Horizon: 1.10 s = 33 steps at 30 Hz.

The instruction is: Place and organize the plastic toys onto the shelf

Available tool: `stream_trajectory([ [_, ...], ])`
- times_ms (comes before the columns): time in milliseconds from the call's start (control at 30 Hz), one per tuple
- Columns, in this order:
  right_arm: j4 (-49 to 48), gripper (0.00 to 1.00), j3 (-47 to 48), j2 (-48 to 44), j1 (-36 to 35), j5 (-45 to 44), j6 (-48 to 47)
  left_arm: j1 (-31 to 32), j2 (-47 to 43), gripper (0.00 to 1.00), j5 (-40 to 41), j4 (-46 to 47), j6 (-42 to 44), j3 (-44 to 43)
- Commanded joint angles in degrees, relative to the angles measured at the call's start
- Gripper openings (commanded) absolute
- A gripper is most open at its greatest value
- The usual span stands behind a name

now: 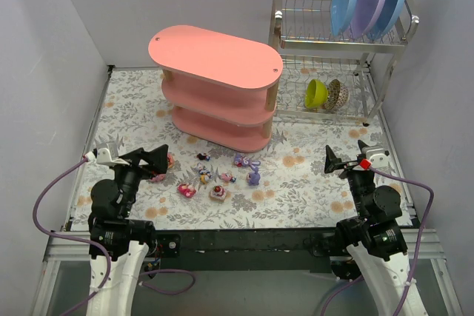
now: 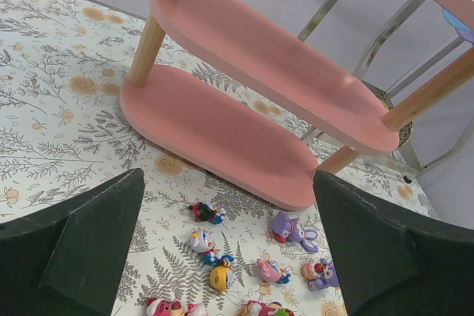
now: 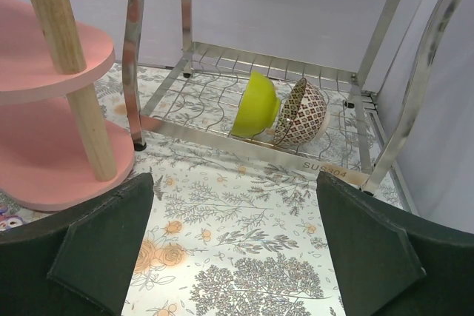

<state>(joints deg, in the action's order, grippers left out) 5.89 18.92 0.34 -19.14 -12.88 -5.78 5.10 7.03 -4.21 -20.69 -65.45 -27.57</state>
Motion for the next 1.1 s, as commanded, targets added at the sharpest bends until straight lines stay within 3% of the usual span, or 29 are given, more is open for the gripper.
stream_trajectory([
  [0, -1.6, 0.98, 1.1, -9.5, 0.0, 0.2, -0.4, 0.3, 1.5, 0.98, 2.1, 0.3, -0.3, 0.3],
  [200, -1.5, 0.98, 1.0, -8.6, -0.1, 1.4, 0.2, 0.3, 7.4, 0.98, 7.7, -3.2, -1.7, -2.4],
  [500, -1.8, 0.98, 0.5, -8.6, -1.4, 0.8, 0.5, 0.3, 24.0, 0.98, 16.2, -13.0, -10.5, -10.2],
  [867, -2.3, 0.98, -0.4, -10.3, -2.6, -0.6, 0.7, 0.3, 39.9, 0.98, 24.3, -31.1, -29.7, -18.0],
  [1067, -2.5, 0.98, -0.6, -11.0, -2.9, -1.4, 0.8, 0.3, 44.1, 0.98, 24.5, -33.3, -36.7, -18.0],
])
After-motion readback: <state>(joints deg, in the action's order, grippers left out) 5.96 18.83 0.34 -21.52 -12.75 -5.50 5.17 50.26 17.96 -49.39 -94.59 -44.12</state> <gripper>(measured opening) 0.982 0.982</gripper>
